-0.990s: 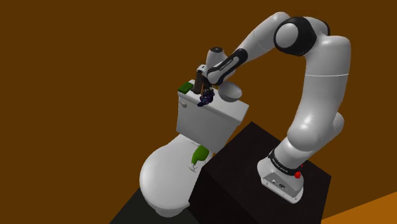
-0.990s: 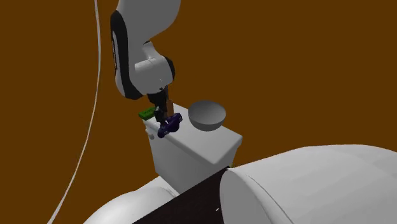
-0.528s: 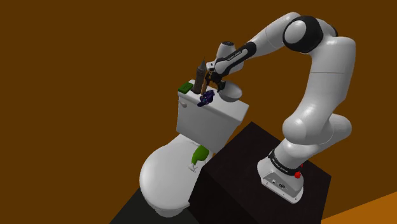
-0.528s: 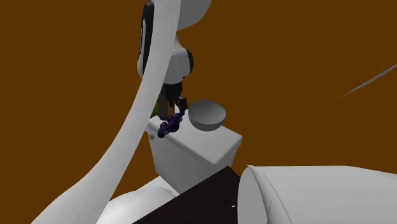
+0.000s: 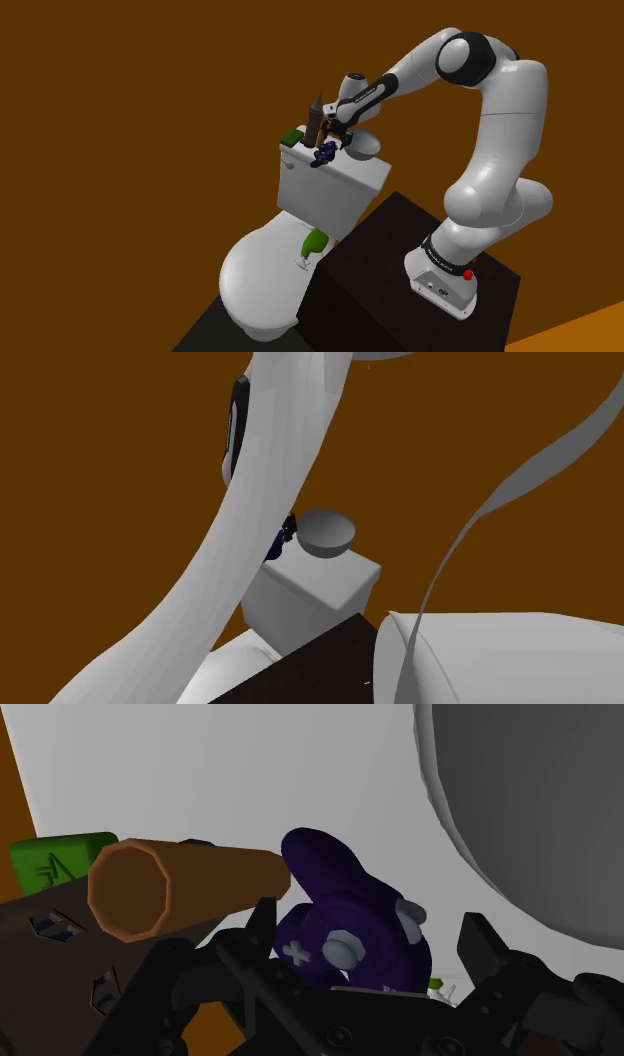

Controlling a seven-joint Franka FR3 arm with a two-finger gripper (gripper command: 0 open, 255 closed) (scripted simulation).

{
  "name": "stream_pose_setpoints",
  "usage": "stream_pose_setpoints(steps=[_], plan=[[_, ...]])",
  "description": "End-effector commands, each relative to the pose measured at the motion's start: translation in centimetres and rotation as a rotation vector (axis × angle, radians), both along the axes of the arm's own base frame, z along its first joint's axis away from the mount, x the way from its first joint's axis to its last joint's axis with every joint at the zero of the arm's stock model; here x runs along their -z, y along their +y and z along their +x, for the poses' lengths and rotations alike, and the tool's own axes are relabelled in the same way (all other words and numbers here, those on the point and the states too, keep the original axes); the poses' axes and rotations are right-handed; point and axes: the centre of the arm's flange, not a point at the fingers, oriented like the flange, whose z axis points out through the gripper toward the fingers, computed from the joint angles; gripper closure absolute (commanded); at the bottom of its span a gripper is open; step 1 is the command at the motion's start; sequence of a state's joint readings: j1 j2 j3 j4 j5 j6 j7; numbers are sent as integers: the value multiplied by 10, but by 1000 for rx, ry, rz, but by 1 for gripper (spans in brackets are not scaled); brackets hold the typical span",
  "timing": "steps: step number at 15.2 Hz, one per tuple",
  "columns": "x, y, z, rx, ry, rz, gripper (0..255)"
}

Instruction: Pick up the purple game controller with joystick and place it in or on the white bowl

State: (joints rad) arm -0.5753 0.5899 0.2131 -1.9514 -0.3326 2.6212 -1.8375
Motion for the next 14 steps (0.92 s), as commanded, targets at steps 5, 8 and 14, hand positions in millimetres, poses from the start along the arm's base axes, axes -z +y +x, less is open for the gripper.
stream_pose_setpoints(steps=[5,8,14], plan=[[1,0,0,0,0,0,0],[1,0,1,0,0,0,255],[1,0,0,0,0,0,255]])
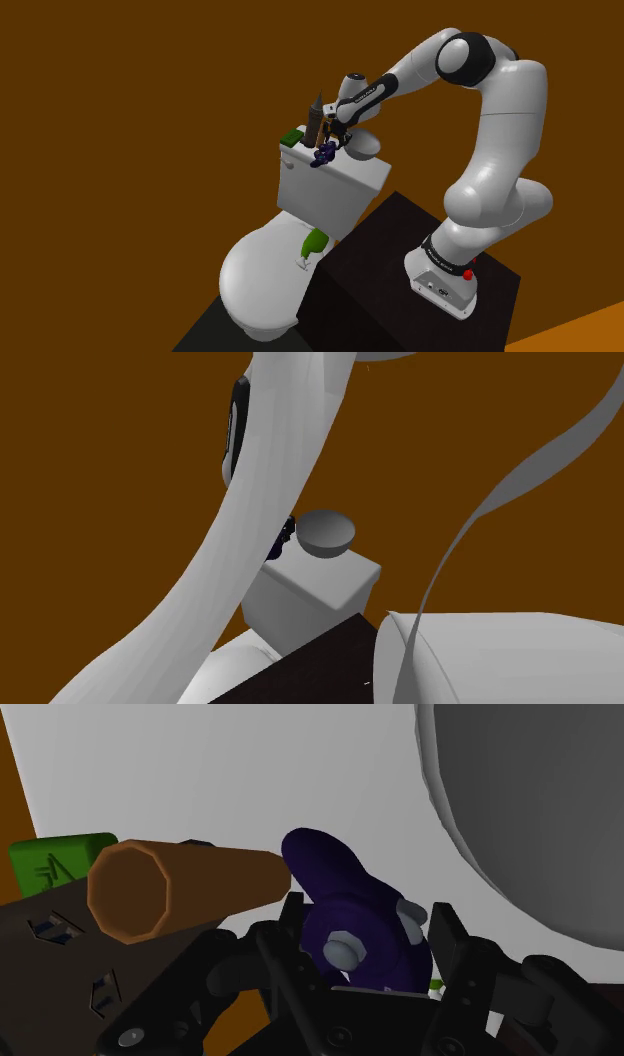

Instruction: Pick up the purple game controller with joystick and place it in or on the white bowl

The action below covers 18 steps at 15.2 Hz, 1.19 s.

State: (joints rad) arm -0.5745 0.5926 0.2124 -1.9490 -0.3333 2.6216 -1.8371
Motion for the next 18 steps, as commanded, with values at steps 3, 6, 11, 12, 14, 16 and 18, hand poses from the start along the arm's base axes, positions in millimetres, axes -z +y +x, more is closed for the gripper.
stream_pose_setpoints(steps=[3,6,11,12,14,16,18], plan=[[-10,0,0,0,0,0,255],[-26,0,0,0,0,0,255],[-52,0,0,0,0,0,255],[-58,0,0,0,0,0,255],[-68,0,0,0,0,0,255],[-79,0,0,0,0,0,255],[-89,0,0,0,0,0,255]])
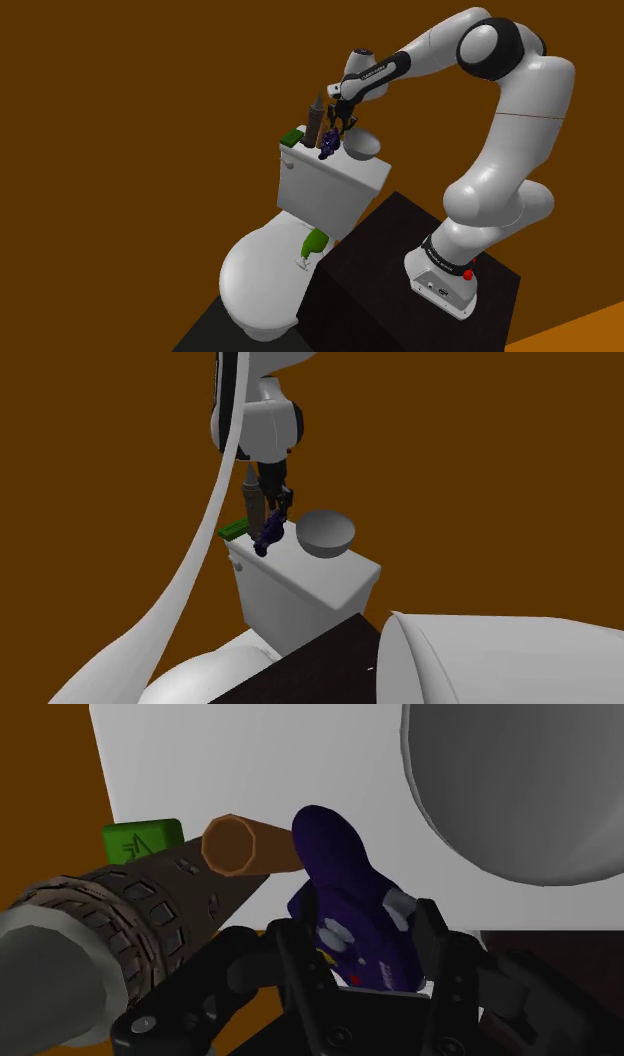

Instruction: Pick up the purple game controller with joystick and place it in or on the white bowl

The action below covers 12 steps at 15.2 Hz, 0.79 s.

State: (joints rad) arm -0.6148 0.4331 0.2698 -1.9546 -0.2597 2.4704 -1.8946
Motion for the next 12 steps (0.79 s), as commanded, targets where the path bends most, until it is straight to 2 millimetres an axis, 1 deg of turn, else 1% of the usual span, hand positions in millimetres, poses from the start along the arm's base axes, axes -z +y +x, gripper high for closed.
stream_pose_setpoints(steps=[1,5,6,7,9,12], plan=[[-10,0,-1,0,0,0,255],[-31,0,-1,0,0,0,255],[-27,0,0,0,0,0,255],[-27,0,0,0,0,0,0],[-11,6,-44,23,-149,19,0],[26,16,-104,58,-373,49,0]])
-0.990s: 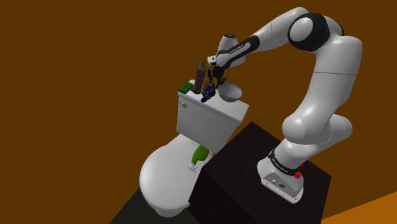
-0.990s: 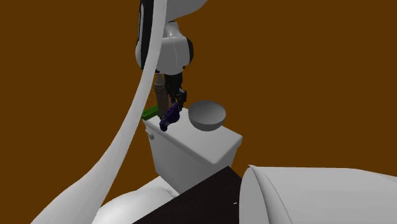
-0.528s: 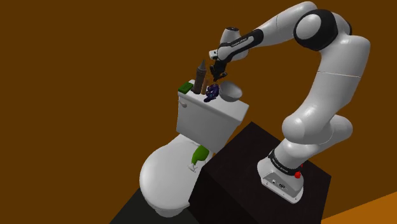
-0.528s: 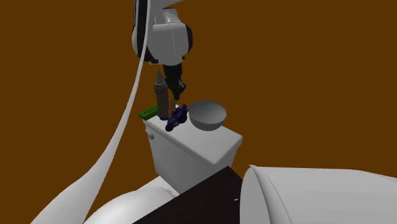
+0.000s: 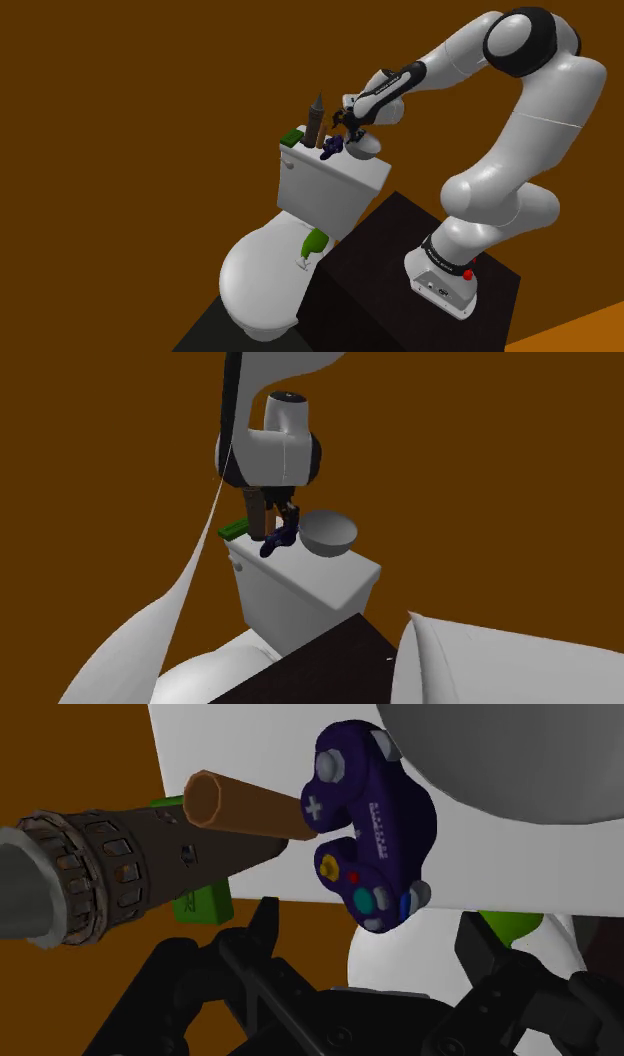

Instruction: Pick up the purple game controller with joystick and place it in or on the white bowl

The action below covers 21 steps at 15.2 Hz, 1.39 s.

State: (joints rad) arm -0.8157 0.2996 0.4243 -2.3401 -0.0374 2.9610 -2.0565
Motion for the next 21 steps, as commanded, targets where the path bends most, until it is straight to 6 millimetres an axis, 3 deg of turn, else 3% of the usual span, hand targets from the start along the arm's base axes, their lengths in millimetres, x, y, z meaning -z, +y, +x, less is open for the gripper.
stream_pose_setpoints(steps=[1,3,4,12,19,20,21], plan=[[24,7,-42,37,-168,0,0],[57,17,-74,62,-316,21,0],[65,19,-81,67,-350,25,0],[96,17,-55,67,-350,25,0],[96,17,-55,67,-350,25,0],[96,17,-55,67,-350,25,255],[96,17,-55,67,-350,25,255]])
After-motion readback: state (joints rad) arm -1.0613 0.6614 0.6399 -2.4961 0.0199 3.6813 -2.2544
